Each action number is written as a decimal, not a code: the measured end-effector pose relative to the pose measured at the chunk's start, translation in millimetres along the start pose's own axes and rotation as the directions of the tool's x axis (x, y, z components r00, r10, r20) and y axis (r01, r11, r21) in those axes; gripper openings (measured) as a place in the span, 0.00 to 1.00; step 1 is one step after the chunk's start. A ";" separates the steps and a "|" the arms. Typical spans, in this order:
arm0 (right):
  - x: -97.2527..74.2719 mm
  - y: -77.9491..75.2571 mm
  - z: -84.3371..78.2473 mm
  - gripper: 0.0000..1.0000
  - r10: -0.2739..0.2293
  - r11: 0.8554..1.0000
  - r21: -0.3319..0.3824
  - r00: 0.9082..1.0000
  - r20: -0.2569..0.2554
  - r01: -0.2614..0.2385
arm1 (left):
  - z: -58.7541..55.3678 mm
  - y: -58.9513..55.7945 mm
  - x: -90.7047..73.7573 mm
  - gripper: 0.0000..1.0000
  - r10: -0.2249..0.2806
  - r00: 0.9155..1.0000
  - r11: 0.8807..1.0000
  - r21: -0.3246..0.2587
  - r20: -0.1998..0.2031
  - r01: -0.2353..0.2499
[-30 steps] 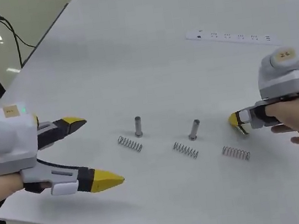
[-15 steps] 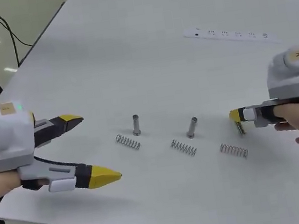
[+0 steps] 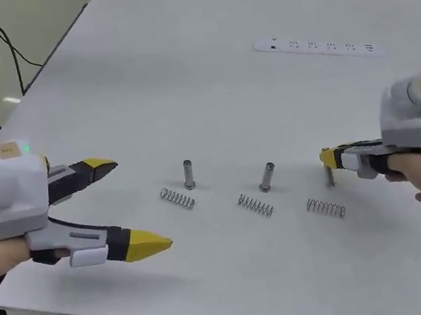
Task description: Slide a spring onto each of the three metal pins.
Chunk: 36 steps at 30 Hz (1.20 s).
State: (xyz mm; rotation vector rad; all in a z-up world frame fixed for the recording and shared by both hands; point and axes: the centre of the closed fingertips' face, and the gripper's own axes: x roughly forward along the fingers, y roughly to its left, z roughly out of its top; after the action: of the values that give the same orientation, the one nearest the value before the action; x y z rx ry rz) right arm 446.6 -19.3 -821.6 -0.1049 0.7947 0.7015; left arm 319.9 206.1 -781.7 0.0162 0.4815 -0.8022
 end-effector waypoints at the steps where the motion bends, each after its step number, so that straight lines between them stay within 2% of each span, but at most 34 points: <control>1: -0.5 0.7 0.1 0.05 0.000 1.000 -0.002 1.000 0.007 0.000 | 0.1 0.3 -0.5 0.95 0.001 1.000 1.000 0.000 0.001 -0.001; 12: -6.6 3.5 -0.2 0.05 -0.010 0.999 -0.052 0.998 0.061 0.013 | 1.9 0.7 -0.4 0.95 0.005 1.000 1.000 -0.002 0.007 -0.005; 19: -13.6 9.3 -4.3 0.05 -0.011 0.987 -0.159 0.997 0.081 0.023 | 3.9 1.5 0.5 0.95 0.005 1.000 1.000 -0.003 0.012 -0.005; 24: -17.7 5.9 -6.8 0.05 -0.022 0.987 -0.158 0.995 0.098 0.037 | 5.0 2.1 0.7 0.95 0.004 1.000 1.000 -0.002 0.012 -0.004; 36: -22.3 3.9 -12.1 0.05 -0.028 0.988 -0.150 0.995 0.091 0.041 | 5.7 0.6 2.5 0.95 -0.005 1.000 1.000 0.001 0.011 0.005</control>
State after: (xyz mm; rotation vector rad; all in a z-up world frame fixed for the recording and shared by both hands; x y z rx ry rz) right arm 425.8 -32.4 -814.3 -0.2238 0.6528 0.7284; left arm 324.1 203.7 -777.8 0.0113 0.4708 -0.8070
